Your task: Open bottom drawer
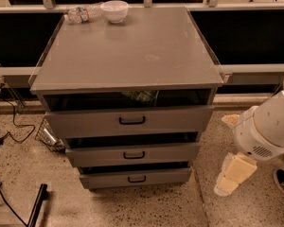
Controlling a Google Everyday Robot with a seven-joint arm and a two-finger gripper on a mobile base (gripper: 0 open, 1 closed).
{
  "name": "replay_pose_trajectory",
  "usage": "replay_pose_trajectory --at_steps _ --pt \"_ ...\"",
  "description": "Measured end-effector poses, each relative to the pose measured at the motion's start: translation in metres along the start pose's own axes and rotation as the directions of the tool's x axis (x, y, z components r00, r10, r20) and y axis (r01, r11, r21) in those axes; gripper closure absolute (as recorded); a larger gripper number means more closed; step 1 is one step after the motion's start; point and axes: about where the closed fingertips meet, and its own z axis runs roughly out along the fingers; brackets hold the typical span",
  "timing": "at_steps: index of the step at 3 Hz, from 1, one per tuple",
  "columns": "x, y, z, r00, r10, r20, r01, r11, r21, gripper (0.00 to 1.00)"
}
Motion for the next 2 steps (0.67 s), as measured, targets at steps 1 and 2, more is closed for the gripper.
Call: replay_pose_trajectory --at_steps 1,2 --pt "0.002 0.010 0.010 1.000 -0.005 -0.008 0.005 0.9998 -0.020 0.00" --pt "0.020 0.036 0.056 1.000 0.031 0.002 -0.031 0.9975 -0.063 0.00"
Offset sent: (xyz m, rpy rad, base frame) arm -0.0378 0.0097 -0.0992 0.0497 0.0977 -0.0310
